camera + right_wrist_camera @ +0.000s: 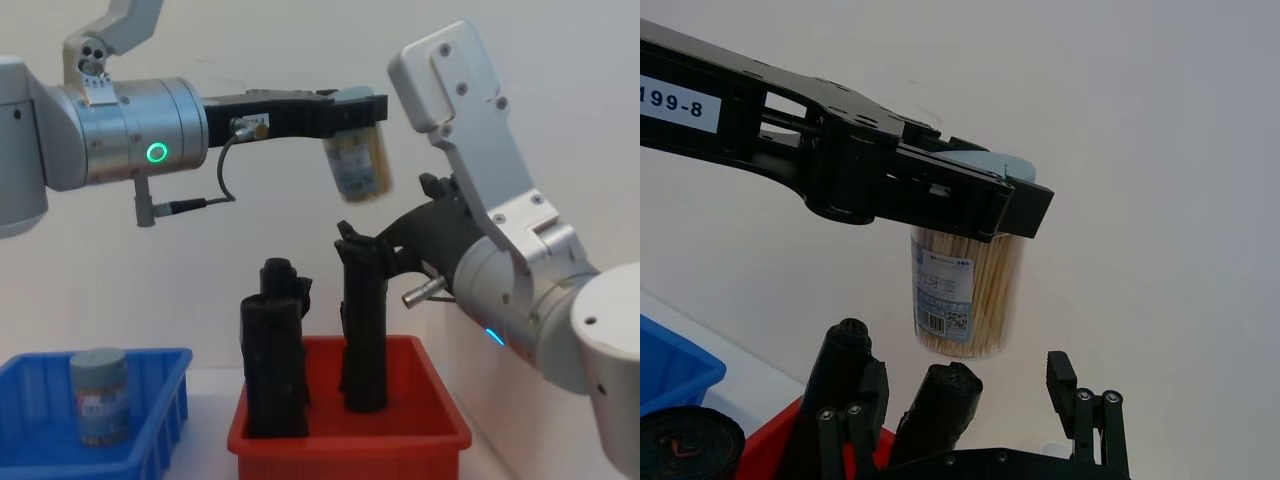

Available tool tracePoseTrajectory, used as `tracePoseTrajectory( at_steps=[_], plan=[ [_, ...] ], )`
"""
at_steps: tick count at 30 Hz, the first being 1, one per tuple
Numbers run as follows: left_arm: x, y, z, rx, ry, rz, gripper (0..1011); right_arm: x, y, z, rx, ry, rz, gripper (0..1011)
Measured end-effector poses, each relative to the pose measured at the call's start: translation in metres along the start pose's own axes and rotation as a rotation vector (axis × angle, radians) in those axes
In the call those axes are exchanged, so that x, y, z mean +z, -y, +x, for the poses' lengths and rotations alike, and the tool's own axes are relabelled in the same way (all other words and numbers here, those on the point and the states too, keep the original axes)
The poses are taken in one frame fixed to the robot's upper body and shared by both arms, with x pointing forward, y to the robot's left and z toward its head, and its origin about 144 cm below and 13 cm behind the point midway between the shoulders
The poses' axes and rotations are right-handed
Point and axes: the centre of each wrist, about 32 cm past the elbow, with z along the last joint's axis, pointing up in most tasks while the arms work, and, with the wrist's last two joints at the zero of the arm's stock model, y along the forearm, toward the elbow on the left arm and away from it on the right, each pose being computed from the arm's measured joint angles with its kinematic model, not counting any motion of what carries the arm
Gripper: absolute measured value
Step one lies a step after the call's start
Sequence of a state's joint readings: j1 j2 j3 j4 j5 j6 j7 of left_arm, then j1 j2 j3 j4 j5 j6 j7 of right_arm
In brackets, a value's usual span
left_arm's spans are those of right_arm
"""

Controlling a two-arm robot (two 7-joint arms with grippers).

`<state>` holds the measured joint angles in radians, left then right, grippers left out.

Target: Pick the cotton swabs from the blue box and place them into the white box.

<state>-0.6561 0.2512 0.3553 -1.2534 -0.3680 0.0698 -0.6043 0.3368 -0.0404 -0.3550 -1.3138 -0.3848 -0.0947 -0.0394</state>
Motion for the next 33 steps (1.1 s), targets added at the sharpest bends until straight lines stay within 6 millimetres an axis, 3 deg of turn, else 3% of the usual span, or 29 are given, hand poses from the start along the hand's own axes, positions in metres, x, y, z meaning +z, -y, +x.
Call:
tracePoseTrajectory(
  at_steps=[33],
  plan=[
    [-0.012,-0.005,-0.007,0.002,-0.033,0.012,671,0.014,-0.014,-0.011,-0.022,-0.031,-0.014,1002]
  ],
)
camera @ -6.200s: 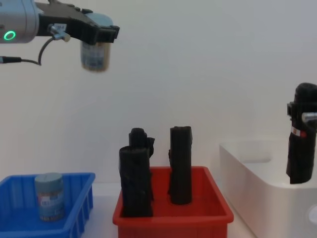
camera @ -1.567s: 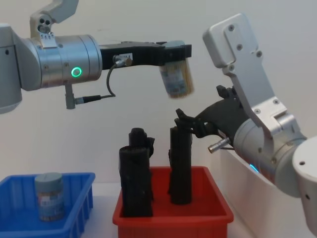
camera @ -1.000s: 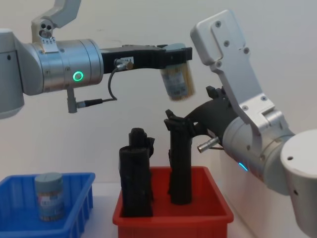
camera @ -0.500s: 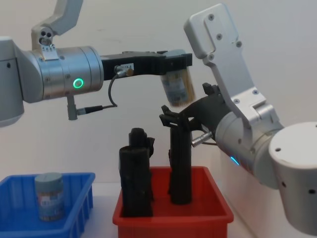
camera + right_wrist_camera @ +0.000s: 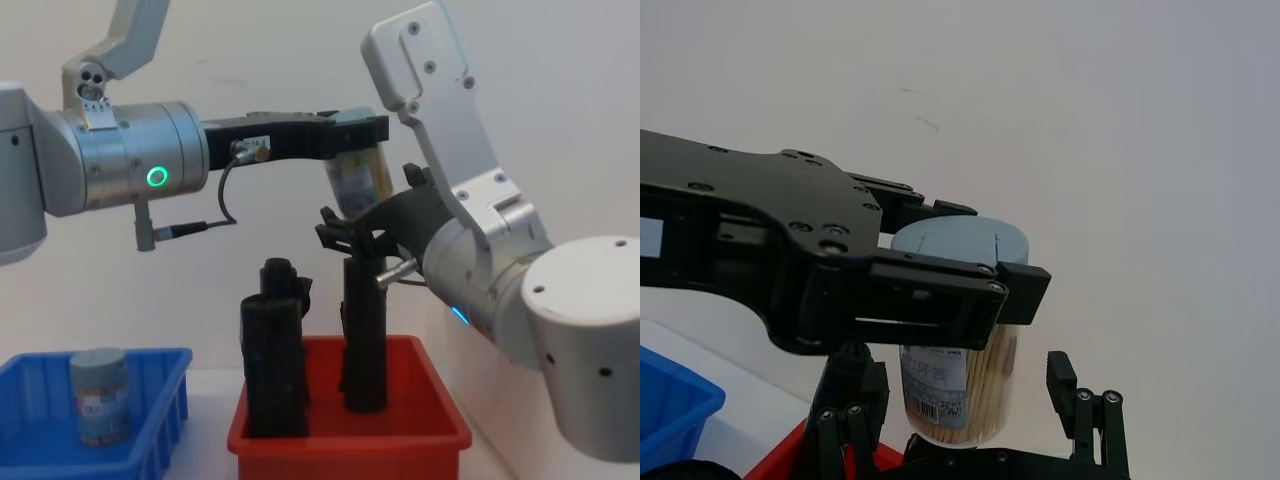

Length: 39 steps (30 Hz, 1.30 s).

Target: Pick the cotton swabs from the blue box and place them into the white box.

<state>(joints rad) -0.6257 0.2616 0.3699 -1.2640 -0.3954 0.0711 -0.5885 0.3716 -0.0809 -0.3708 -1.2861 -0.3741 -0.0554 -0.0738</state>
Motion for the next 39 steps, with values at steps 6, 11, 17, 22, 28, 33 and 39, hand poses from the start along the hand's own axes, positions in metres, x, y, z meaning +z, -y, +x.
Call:
tracePoseTrajectory(
  at_steps=[6,11,17,22,28,33,39],
  plan=[
    [-0.0011,-0.0006,-0.0004,0.0,-0.004,0.001,670,0.0017,-0.0031,-0.0015,-0.001,-0.007,-0.01,1002],
    [-0.0016,-0.0009,-0.0006,0.0,-0.006,0.002,670,0.0024,-0.0045,-0.0023,-0.002,-0.01,-0.014,972],
    [-0.0019,-0.0011,-0.0007,-0.001,-0.008,0.003,671,0.0032,-0.0058,-0.003,-0.002,-0.013,-0.018,835],
    [-0.0021,-0.0011,-0.0009,-0.001,-0.009,0.003,671,0.0035,-0.0063,-0.0035,-0.001,-0.014,-0.021,685],
    [-0.0024,-0.0014,-0.0008,-0.001,-0.01,0.003,670,0.0037,-0.0068,-0.0036,-0.001,-0.015,-0.022,624],
    [-0.0025,-0.0014,-0.0009,-0.001,-0.01,0.003,670,0.0038,-0.0069,-0.0037,-0.002,-0.015,-0.023,624],
    [-0.0028,-0.0015,-0.0009,-0.001,-0.011,0.004,821,0.0038,-0.0072,-0.0034,-0.004,-0.016,-0.024,624]
  ],
)
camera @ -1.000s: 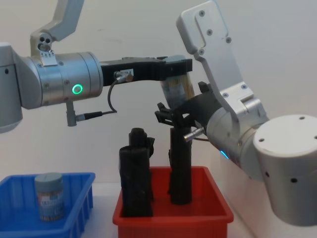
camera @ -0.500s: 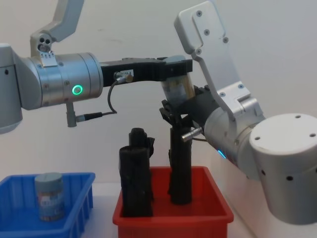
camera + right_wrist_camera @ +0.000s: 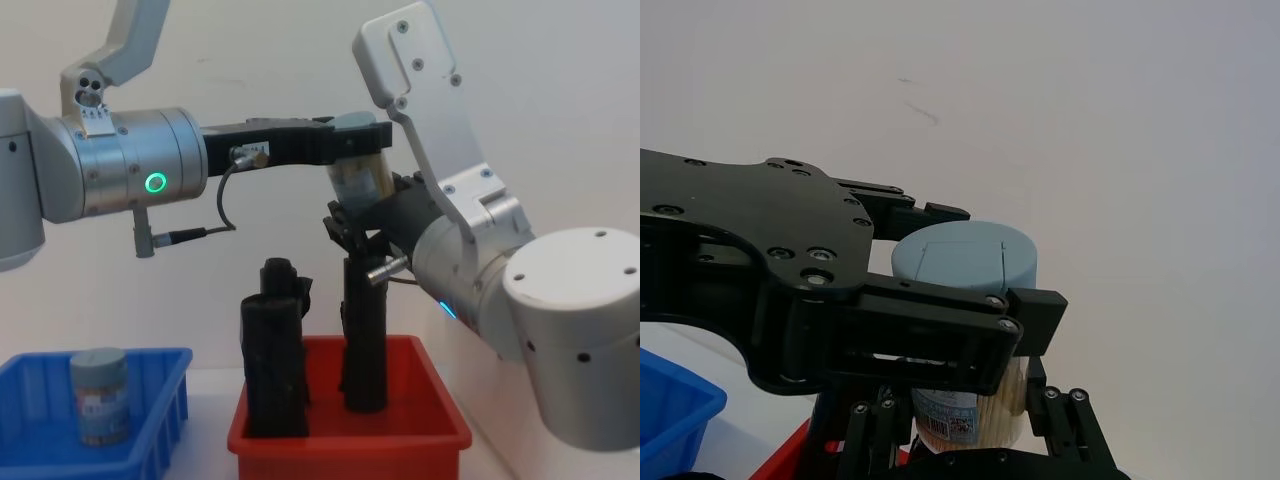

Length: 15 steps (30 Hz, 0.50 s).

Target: Pick the cotton swabs from the blue box and place them into the white box.

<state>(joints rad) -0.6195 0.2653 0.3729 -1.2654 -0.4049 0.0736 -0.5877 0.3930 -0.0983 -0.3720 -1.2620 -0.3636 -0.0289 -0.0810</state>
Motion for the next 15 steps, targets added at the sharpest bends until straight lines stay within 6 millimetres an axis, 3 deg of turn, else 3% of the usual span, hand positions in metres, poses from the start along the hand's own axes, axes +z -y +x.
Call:
tracePoseTrajectory(
  at_steps=[7,15],
  plan=[
    [0.0,0.0,0.0,0.0,0.0,0.0,998,0.0,-0.0001,-0.0001,0.0,-0.001,-0.001,624],
    [0.0,0.0,0.0,0.0,0.0,0.0,1004,-0.0029,0.0004,0.0034,-0.031,-0.036,-0.038,624]
  ],
)
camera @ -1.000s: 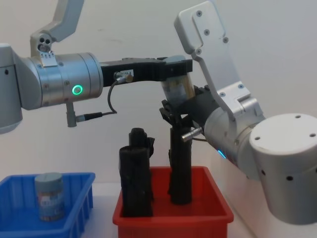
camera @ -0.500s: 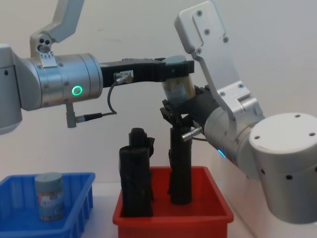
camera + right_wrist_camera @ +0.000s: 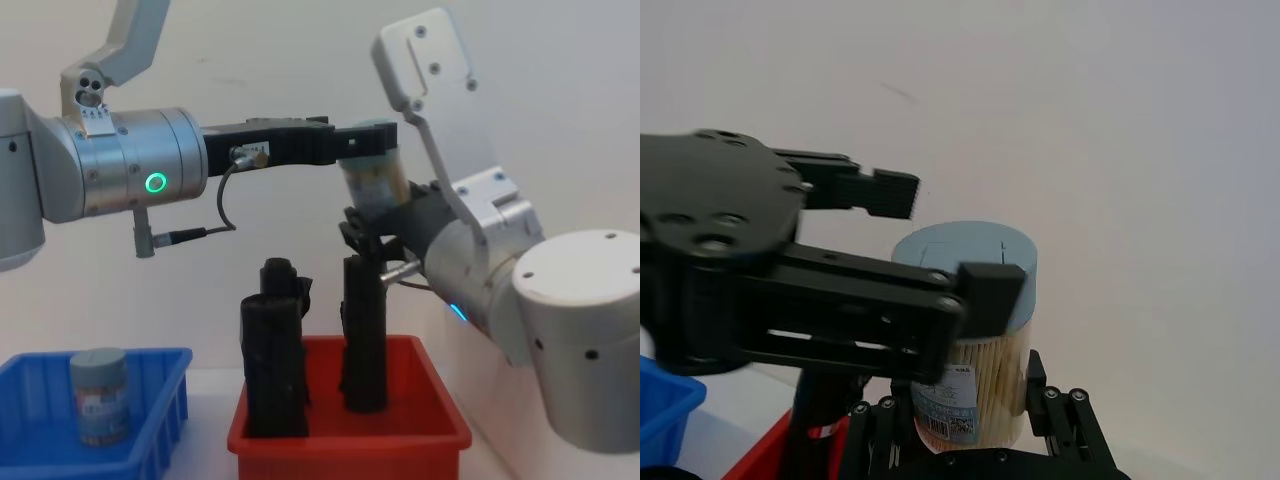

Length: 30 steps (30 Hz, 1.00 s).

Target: Pick the cotton swabs from the blue box and place them into the white box.

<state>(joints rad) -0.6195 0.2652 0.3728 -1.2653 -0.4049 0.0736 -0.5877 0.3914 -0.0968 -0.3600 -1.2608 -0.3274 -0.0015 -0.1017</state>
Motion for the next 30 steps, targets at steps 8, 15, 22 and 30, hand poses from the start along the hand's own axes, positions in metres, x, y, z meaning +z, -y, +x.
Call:
tracePoseTrajectory(
  at_steps=[8,15,22,30],
  plan=[
    [0.0,0.0,0.0,0.0,0.0,0.0,1004,-0.005,0.001,0.005,-0.07,-0.066,-0.064,624],
    [0.0,0.0,0.0,0.0,0.0,0.0,1004,-0.012,0.003,0.012,-0.15,-0.144,-0.134,624],
    [0.0,0.0,0.0,0.0,0.0,0.0,1004,-0.018,0.003,0.022,-0.243,-0.234,-0.21,624],
    [0.0,0.0,0.0,0.0,0.0,0.0,1004,-0.025,0.001,0.042,-0.363,-0.346,-0.304,624]
  ],
)
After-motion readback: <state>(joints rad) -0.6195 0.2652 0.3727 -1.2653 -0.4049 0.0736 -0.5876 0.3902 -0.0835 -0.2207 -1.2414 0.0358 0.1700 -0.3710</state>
